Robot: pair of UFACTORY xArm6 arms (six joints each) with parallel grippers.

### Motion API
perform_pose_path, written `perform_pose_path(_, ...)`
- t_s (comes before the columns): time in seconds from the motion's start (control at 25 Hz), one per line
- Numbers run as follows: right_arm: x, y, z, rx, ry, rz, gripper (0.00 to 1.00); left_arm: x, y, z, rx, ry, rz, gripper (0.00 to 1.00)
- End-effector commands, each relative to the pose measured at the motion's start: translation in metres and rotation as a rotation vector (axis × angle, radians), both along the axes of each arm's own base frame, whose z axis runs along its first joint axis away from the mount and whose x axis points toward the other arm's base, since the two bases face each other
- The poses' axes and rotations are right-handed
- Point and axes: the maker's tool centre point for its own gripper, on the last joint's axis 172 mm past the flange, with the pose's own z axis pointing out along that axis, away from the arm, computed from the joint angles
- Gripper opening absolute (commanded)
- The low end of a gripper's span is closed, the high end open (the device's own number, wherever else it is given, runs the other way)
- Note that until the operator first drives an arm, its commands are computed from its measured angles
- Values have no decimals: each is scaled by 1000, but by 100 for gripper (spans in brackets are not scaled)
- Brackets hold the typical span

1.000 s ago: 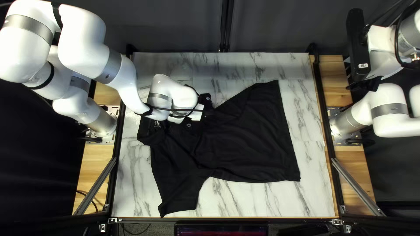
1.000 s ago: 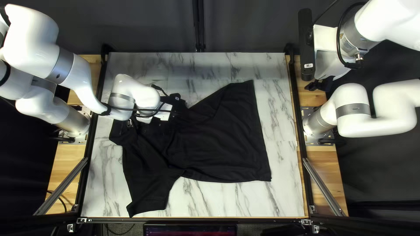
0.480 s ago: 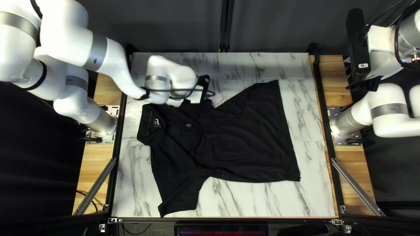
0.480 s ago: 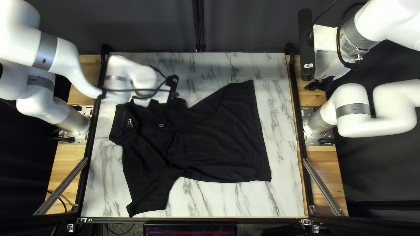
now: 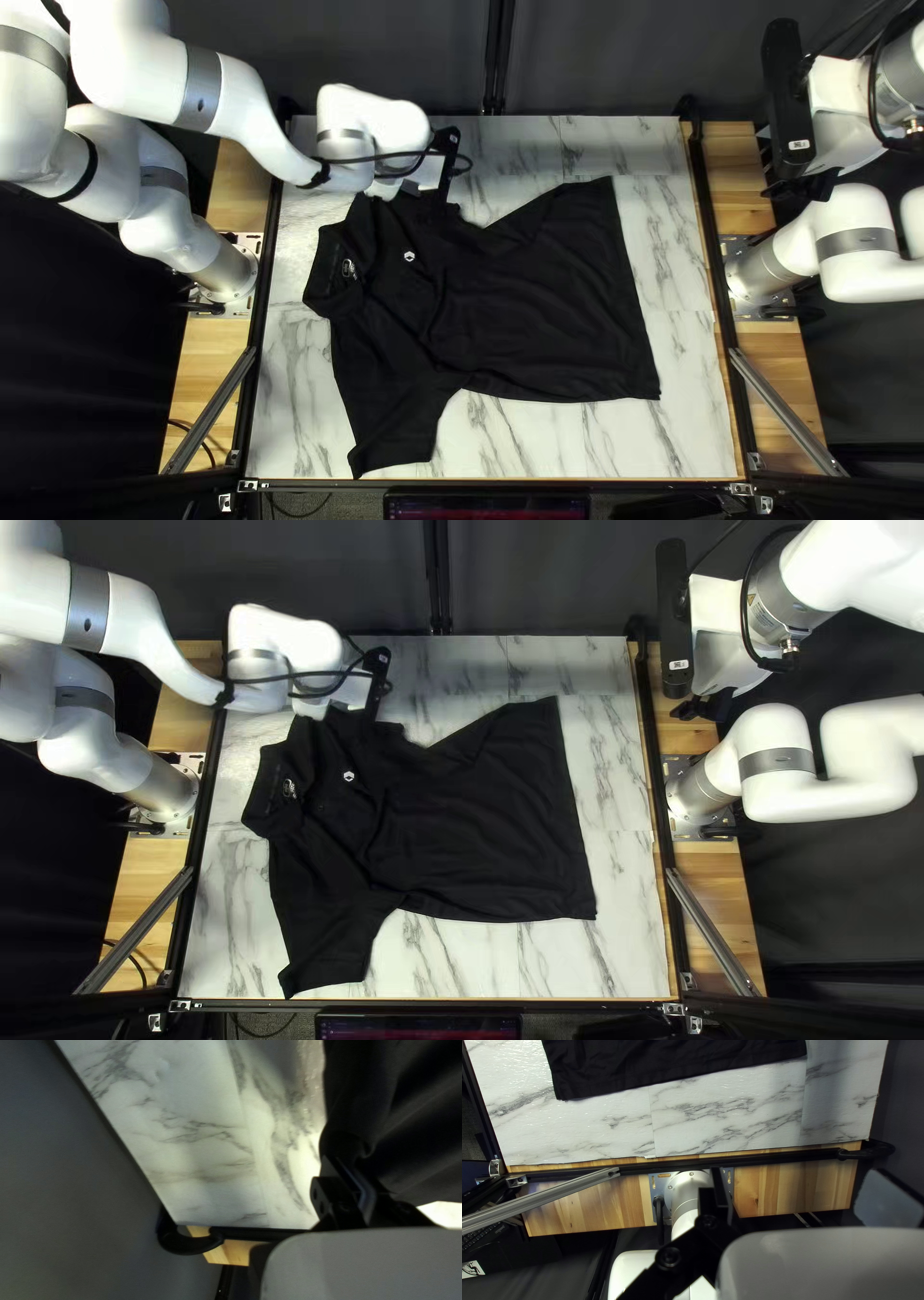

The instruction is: Fold t-shirt

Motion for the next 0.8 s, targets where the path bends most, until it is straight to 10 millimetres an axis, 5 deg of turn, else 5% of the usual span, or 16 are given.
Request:
perform_pose_path(0.04,0,0,0,0,0,0,100,-1,11,11,9,-3,1,0)
perform_pose_path(0.64,0,0,0,0,0,0,100,-15,43,18,15,-19,44,1)
perform_pose_path(0.68,0,0,0,0,0,0,100,-14,41,18,13,-19,44,66)
perform_pose_path(0.72,0,0,0,0,0,0,100,-13,38,18,11,-20,44,100)
perform_pose_path(0.8,0,0,0,0,0,0,100,-12,27,23,10,-19,39,100)
